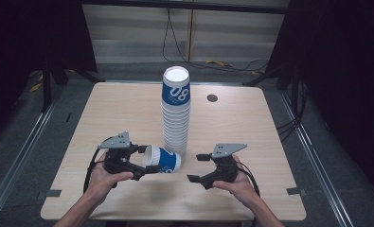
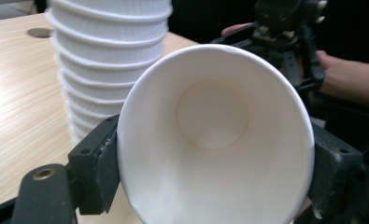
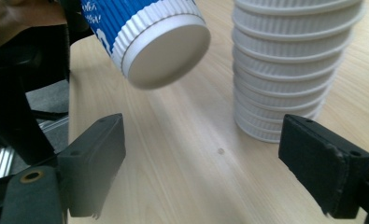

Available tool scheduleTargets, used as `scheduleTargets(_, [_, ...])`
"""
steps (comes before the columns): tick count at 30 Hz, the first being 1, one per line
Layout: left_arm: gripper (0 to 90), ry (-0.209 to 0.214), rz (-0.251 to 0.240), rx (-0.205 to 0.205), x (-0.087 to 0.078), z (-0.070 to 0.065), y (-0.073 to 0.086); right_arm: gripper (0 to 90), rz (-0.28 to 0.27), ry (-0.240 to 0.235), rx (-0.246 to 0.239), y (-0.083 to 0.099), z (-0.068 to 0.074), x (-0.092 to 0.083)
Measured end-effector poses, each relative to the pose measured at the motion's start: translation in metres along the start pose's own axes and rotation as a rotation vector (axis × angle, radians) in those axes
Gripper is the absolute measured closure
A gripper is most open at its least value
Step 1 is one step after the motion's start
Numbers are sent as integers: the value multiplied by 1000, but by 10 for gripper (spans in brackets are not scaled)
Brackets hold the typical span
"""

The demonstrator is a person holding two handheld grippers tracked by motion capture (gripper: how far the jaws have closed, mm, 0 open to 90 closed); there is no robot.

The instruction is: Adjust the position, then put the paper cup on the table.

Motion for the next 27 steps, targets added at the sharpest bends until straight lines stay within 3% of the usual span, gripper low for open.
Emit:
scheduleTargets(5, [197, -44, 38, -6, -8, 6, 3, 152, -18, 34, 17, -1, -7, -7])
scheduleTargets(13, [197, -57, 46, -28, -20, 16, 6, 150, -26, 90, 24, -2, -13, -16])
scheduleTargets(17, [197, -77, 57, -50, -27, 23, 9, 150, -17, 94, 28, 4, -13, -20])
scheduleTargets(27, [197, -177, 74, -51, -41, 39, 2, 176, -29, 98, 51, 7, -17, -25])
Point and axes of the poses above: each handheld gripper's, and its own axes: x roughly forward along the jaws, y roughly out of its underside, z roughly to its left, the point moved 7 cm from there along x, roughly forward along the jaws, and after that the axes turned 4 degrees about -z, right-handed, at the moved point
